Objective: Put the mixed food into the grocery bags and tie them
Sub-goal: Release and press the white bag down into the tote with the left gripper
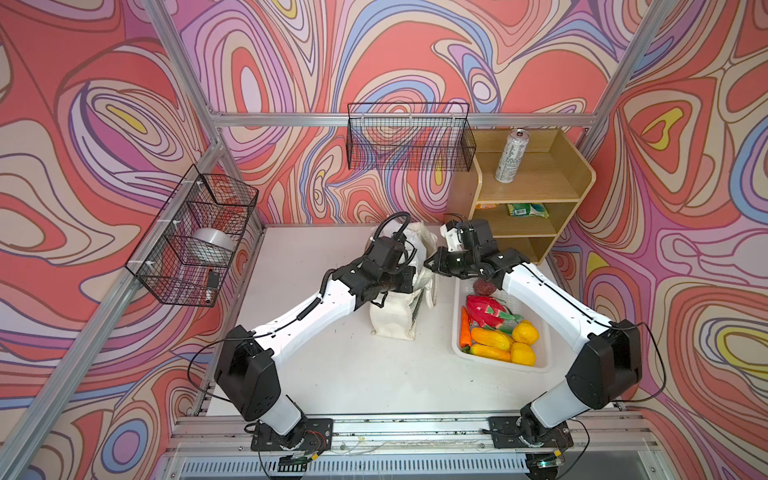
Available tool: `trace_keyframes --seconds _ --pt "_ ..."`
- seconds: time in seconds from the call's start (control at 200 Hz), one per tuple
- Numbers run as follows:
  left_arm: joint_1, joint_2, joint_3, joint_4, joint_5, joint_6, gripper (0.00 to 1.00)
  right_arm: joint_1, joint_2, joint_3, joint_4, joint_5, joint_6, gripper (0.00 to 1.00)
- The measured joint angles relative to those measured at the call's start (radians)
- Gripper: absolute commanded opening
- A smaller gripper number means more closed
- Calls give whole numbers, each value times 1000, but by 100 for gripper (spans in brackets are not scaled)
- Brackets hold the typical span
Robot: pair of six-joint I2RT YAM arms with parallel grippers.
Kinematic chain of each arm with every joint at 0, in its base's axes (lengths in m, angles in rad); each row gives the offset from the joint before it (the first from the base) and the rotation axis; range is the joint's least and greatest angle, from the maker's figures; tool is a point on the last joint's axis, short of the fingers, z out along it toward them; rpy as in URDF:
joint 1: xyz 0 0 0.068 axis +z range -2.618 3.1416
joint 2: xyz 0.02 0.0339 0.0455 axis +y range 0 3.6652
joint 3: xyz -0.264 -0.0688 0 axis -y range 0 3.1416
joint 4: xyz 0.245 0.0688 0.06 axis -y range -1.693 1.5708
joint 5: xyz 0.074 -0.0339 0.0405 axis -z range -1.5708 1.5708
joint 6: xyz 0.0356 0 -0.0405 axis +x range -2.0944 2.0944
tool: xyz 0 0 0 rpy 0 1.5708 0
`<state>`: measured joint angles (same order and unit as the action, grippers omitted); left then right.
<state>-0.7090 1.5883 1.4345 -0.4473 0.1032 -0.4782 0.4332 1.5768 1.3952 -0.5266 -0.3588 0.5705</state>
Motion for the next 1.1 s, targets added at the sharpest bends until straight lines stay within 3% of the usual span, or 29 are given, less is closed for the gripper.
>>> trace_keyframes --seconds 0.185,0.476,0.676,0.781,0.881,1.097 --pt "32 109 130 -28 74 -18 0 0 -6 -8 4 5 6 0" --pt "54 245 8 14 174 -84 0 -3 -13 -20 -2 3 13 0" --pt "54 247 27 11 183 -72 0 -2 -19 -23 -5 3 14 0" --pt "53 246 98 -36 172 -31 30 -3 -20 -23 -2 4 14 0" --pt "53 225 158 -57 151 7 48 -5 -20 -23 -2 6 14 0" --pt "60 69 185 -65 110 68 64 -6 -19 -23 -2 8 10 0"
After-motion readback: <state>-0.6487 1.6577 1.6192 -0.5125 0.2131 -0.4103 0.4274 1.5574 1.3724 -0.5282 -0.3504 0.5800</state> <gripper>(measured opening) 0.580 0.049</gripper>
